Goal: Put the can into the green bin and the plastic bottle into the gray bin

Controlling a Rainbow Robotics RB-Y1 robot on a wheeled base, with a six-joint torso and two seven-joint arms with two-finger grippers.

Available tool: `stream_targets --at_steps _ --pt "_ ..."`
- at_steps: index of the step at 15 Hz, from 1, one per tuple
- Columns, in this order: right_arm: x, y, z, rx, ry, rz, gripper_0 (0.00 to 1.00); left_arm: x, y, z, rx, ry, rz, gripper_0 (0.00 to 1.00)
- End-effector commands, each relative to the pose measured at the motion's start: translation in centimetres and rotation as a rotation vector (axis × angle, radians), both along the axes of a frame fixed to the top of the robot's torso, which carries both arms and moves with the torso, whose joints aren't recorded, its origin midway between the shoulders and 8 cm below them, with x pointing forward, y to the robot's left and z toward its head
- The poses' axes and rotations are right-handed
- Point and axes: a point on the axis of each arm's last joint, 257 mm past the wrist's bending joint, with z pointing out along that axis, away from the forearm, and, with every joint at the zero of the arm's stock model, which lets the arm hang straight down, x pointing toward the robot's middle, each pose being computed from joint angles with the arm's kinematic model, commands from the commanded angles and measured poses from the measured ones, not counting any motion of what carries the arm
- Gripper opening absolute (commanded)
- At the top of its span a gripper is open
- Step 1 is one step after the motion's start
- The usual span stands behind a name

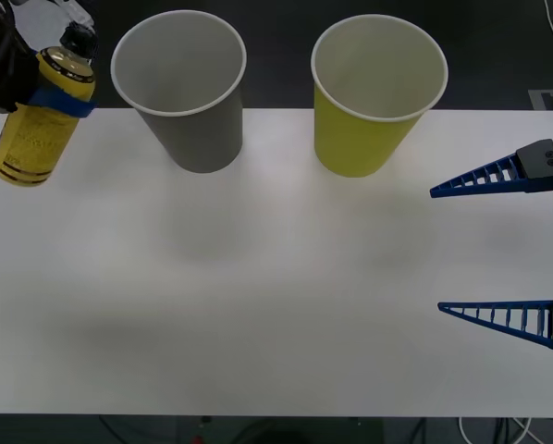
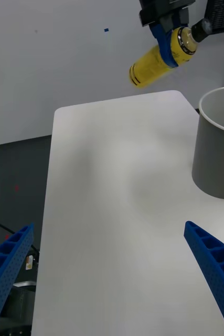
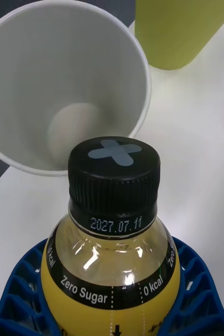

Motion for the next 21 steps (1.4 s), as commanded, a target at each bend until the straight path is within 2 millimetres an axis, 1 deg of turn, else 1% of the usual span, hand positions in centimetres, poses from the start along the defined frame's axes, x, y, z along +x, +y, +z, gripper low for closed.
stream_targets --at_steps 1,2,6,7,9,13,16,18,21 --pt "0.0 0.0 0.0 0.000 0.000 0.000 1.00 1.2 -0.6 0.8 0.001 -0.001 -0.002 0.00" --pt "0.0 0.0 0.0 0.000 0.000 0.000 1.00 1.7 -0.9 1.2 -0.014 -0.003 0.001 0.00" --pt "0.0 0.0 0.0 0.000 0.000 0.000 1.00 3.6 -1.6 1.5 -0.051 0.004 0.029 0.00" --pt "0.0 0.0 0.0 0.000 0.000 0.000 1.00 4.0 -1.7 1.5 -0.031 0.010 0.034 0.00" --pt "0.0 0.0 0.0 0.000 0.000 0.000 1.00 5.0 -2.1 2.3 -0.004 0.007 0.039 0.00" --pt "0.0 0.0 0.0 0.000 0.000 0.000 1.00 6.8 -3.6 3.1 0.010 0.014 0.037 0.00" --pt "0.0 0.0 0.0 0.000 0.000 0.000 1.00 7.4 -3.8 3.7 0.007 0.030 0.038 0.00" --pt "0.0 0.0 0.0 0.000 0.000 0.000 1.00 7.4 -4.0 4.9 0.020 0.039 0.039 0.00" --pt "0.0 0.0 0.0 0.000 0.000 0.000 1.00 7.6 -5.0 6.0 0.019 0.049 0.036 0.00"
